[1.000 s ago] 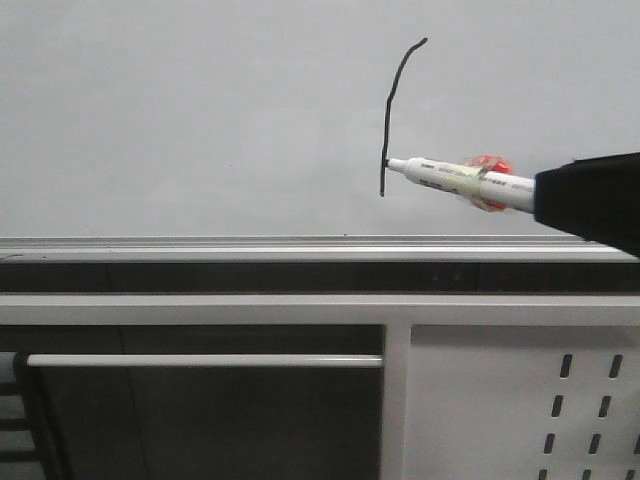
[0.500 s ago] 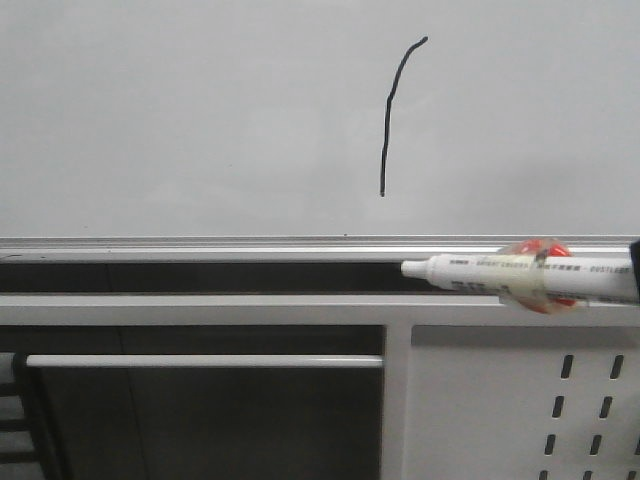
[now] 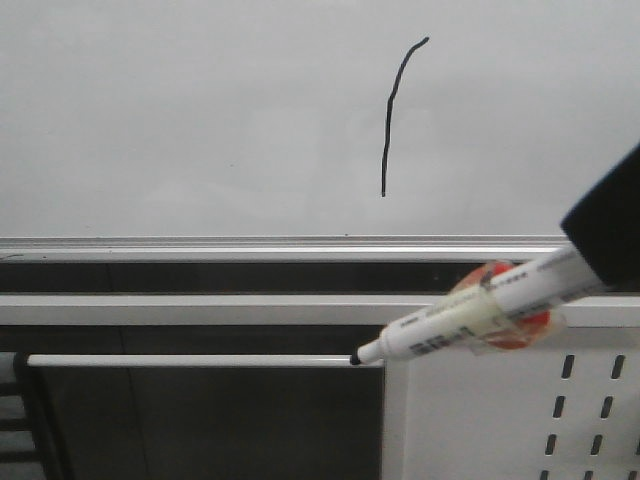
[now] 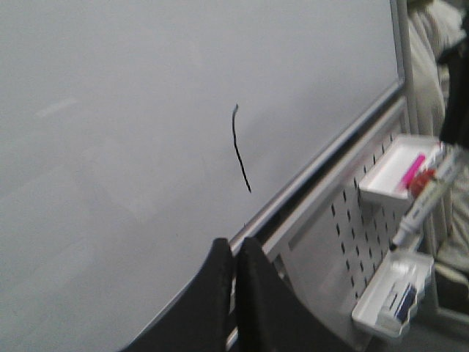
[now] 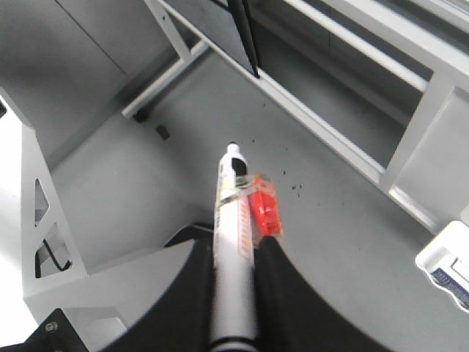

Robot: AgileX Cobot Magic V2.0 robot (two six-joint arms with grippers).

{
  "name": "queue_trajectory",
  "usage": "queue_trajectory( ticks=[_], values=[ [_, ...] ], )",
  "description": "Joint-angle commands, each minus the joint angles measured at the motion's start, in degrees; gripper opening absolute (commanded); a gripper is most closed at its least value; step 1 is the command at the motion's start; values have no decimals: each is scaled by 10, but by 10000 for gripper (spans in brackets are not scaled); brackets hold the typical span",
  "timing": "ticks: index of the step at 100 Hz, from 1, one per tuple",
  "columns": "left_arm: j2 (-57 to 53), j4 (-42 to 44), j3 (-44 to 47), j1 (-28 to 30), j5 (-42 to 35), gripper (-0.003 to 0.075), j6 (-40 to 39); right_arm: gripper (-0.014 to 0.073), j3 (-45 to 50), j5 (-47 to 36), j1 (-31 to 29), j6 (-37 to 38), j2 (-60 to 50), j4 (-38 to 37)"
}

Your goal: Write number 1 on whiteboard

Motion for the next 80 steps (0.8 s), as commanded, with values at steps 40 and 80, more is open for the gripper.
queue_trajectory(
  ticks=[40, 80],
  values=[
    [132, 65, -16, -3, -76, 477, 54, -50, -200, 64, 0, -3, 130, -9],
    [196, 73, -49, -3, -68, 475, 54, -50, -271, 89, 0, -3, 200, -9]
  ],
)
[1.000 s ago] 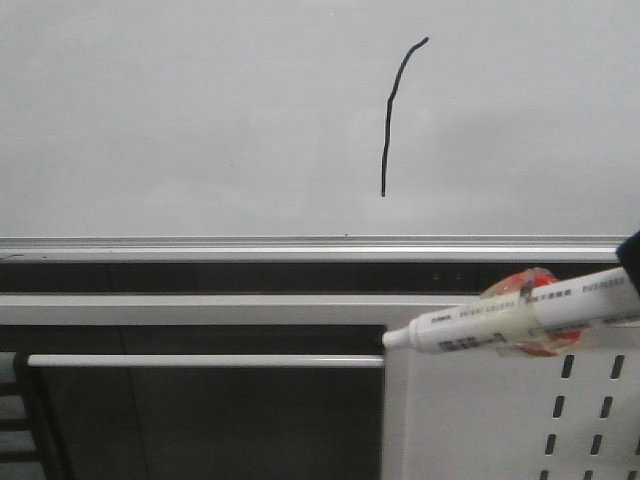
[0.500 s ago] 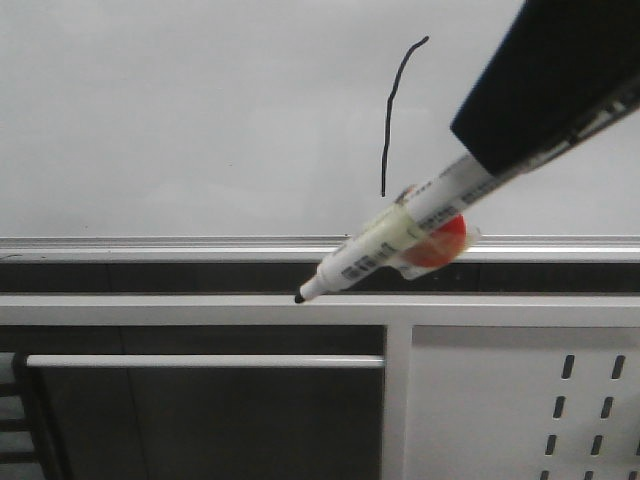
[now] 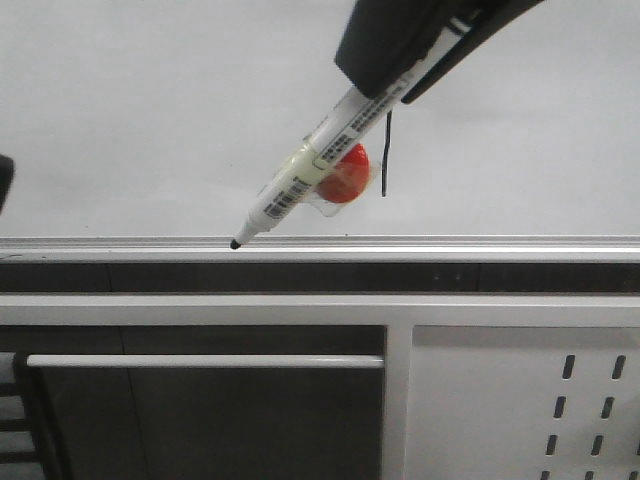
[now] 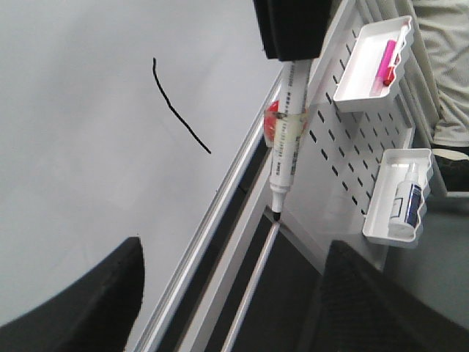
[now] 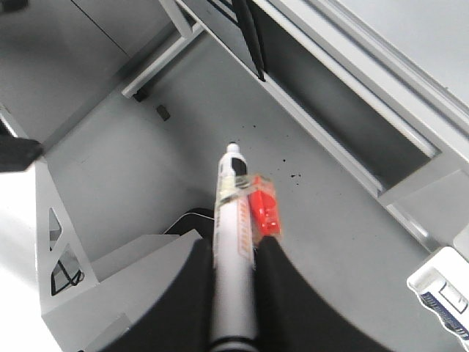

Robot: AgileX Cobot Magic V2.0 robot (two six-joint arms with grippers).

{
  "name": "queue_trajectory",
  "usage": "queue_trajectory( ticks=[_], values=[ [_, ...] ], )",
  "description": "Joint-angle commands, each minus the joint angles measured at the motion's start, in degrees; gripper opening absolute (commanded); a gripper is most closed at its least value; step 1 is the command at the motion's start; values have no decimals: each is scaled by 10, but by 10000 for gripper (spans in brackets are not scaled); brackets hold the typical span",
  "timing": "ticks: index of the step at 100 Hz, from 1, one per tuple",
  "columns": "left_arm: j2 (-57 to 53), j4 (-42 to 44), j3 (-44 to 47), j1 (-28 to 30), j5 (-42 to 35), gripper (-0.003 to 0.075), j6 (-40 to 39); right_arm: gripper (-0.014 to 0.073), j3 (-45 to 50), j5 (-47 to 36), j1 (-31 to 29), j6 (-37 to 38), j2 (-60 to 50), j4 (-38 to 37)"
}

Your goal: Write number 1 on whiteboard

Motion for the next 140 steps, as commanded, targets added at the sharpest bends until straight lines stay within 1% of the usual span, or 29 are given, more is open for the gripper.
queue_trajectory(
  ticks=[1, 16, 23, 31, 39, 47, 69, 97, 110, 130, 140],
  values=[
    [31, 6, -23, -3, -24, 475, -2, -50, -24, -11, 0, -3, -7, 2],
    [85, 9, -38, -3, -33, 470, -2, -50, -24, 15, -1, 21, -8, -12],
    [105, 9, -47, -3, -56, 462, -2, -50, -24, 26, -1, 29, -9, -28],
    [128, 9, -62, -3, -78, 442, -2, -50, -24, 27, -1, 29, -9, -29],
    [155, 9, -81, -3, -71, 426, -2, -50, -24, 27, -1, 29, -9, -29],
    [177, 27, -95, -3, -54, 421, -2, -50, -24, 27, -1, 29, -9, -29],
    [218, 32, -122, 1, -63, 421, -3, -50, -26, 33, -1, 29, -9, -28],
    [240, 25, -125, 32, -145, 421, -14, -50, -29, 18, 0, 29, -9, -18],
    [240, -16, -125, 54, -203, 421, -14, -50, -47, 8, 0, 29, -9, -17],
    [246, -49, -125, 88, -244, 421, -14, -50, -65, 11, 0, 29, -9, -17],
    [262, -59, -125, 94, -283, 421, -14, -50, -65, 15, 0, 29, -9, -17]
  ],
)
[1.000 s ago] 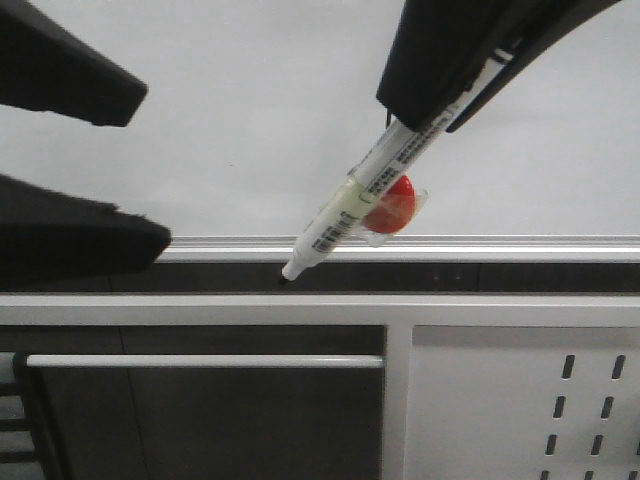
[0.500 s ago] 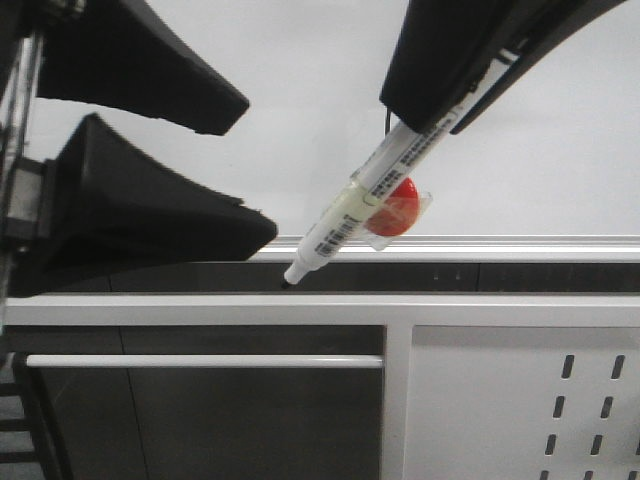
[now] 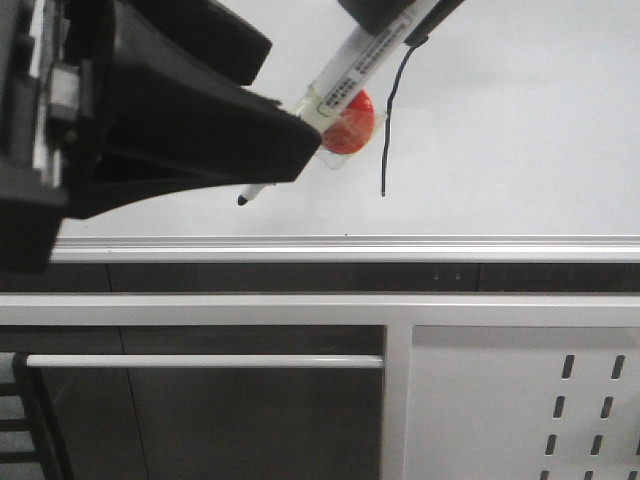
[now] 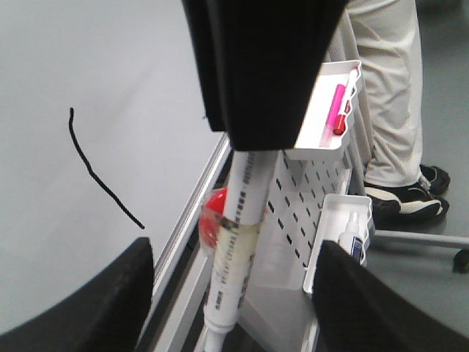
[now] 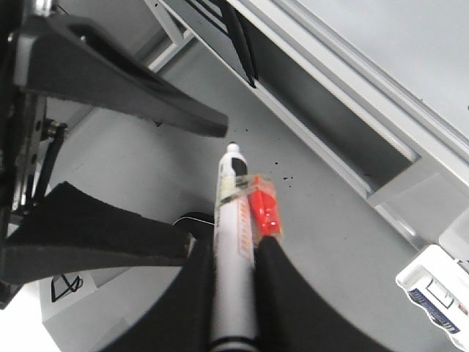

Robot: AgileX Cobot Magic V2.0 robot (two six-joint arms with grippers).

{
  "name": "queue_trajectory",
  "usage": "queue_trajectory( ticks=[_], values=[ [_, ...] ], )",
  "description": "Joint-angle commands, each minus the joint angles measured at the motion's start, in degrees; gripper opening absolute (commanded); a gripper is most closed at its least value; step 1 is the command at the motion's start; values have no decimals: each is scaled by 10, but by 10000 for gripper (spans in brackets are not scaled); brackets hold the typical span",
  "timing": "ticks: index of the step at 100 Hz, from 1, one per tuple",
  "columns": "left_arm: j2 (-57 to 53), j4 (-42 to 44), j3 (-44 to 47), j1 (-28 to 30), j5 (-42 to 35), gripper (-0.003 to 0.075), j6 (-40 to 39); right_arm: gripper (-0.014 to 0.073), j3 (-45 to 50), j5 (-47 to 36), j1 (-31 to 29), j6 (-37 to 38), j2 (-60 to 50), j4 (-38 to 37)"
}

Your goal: Write number 1 on whiteboard

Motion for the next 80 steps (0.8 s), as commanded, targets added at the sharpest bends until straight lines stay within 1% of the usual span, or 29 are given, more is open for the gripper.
queue_trajectory(
  ticks=[1, 15, 29, 70, 80],
  values=[
    [7, -23, -19, 4, -61, 421, -6, -50, -20, -22, 0, -1, -13, 9],
    [41, -27, -19, 4, -67, 410, -6, -50, -20, -18, 0, -1, -13, 9],
    [61, -27, -19, 4, -85, 371, -6, -50, -20, -14, 0, -1, -13, 9],
    [60, -37, -20, 4, -91, 179, -6, -50, -20, -6, -1, 0, -13, -5],
    [60, -37, -20, 4, -91, 135, -6, -50, -20, 0, -1, 23, -13, -31]
  ],
)
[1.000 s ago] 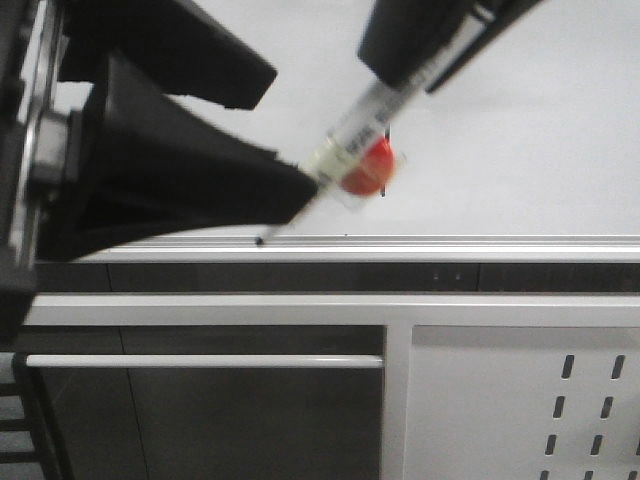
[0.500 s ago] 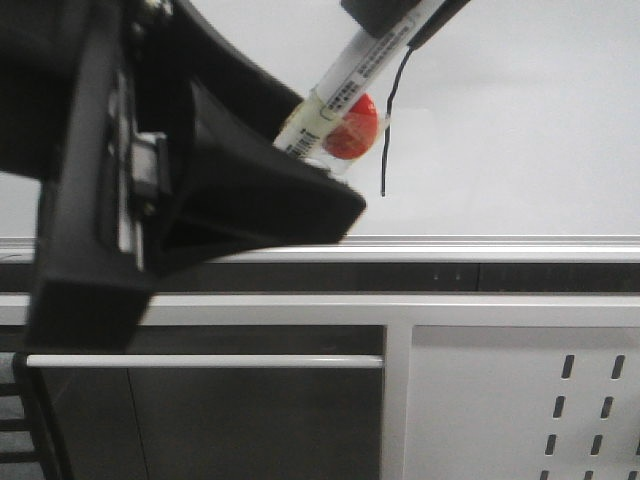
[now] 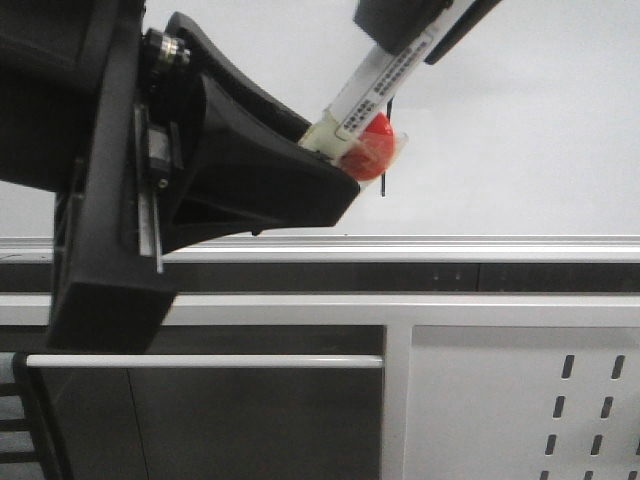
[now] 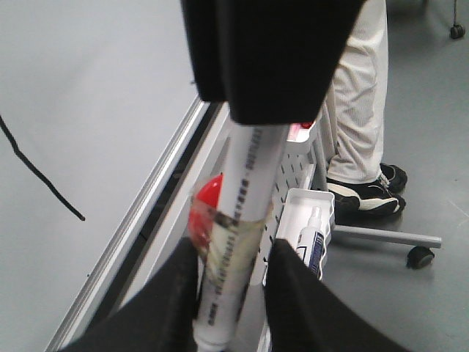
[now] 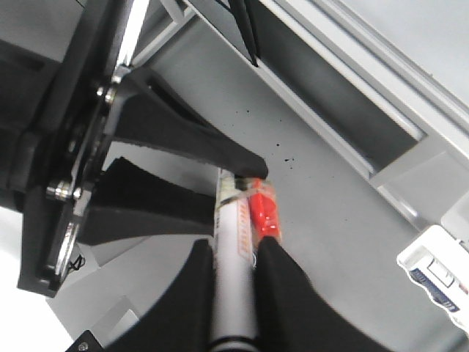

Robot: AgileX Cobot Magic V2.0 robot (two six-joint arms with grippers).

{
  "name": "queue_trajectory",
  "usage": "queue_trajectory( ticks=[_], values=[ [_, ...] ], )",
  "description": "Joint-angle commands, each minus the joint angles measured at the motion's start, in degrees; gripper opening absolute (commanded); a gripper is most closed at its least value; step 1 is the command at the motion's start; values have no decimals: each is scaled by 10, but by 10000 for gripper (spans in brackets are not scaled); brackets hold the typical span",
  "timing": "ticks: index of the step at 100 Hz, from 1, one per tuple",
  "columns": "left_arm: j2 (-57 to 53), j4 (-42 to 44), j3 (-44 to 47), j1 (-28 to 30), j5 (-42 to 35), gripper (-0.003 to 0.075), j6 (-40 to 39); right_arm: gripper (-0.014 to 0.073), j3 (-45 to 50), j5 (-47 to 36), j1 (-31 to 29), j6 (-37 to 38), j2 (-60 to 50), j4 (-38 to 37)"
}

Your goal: Write number 1 on whiteboard

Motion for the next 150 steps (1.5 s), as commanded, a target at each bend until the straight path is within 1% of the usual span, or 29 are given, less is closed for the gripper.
queue_trajectory(
  ticks=[1, 12, 44, 49, 58, 109, 113, 118, 121, 123, 128, 130, 133, 138, 141, 150],
  values=[
    [-11, -12, -19, 2, -41, 130, -5, -50, -20, -27, -2, 14, -13, -26],
    [-11, -12, -19, 2, -42, 107, -5, -50, -20, -24, -2, 14, -13, -30],
    [-11, -13, -19, 2, -46, 99, -5, -50, -20, -24, -2, 14, -13, -30],
    [-11, -13, -19, 2, -46, 73, -5, -50, -20, -25, -2, 14, -13, -29],
    [-11, -13, -19, 2, -46, -20, -5, -50, -20, -25, -2, 14, -13, -29],
    [-11, -13, -19, 2, -47, -18, -5, -41, -20, -8, -2, 14, -13, -10],
    [-11, -13, -19, 2, -49, -18, -5, -10, -20, -8, -2, 14, -13, -10],
    [-11, -13, -19, 2, -53, -18, -5, 61, -20, -3, -2, 14, -13, -10],
    [-11, -13, -19, 2, -55, -18, -5, 128, -20, 0, -2, 14, -13, -10],
    [-11, -16, -19, 2, -55, -18, -5, 157, -20, 0, -2, 14, -13, -10],
    [-11, -22, -19, 2, -55, -18, -5, 286, -20, 3, -2, 14, -13, -10],
    [-11, -29, -19, 2, -55, -18, -5, 318, -20, 6, -2, 14, -13, -10],
    [-11, -43, -19, 2, -55, -18, -5, 393, -20, 8, -2, 14, -13, -10],
    [-11, -65, -19, 2, -54, -18, -5, 474, -20, 12, -2, 26, -13, -12],
    [-11, -76, -19, 2, -54, -18, -5, 501, -20, 12, -2, 37, -13, -16],
    [-12, -94, -19, 2, -53, -18, -5, 503, -20, 13, -2, 46, -13, -22]
  ],
)
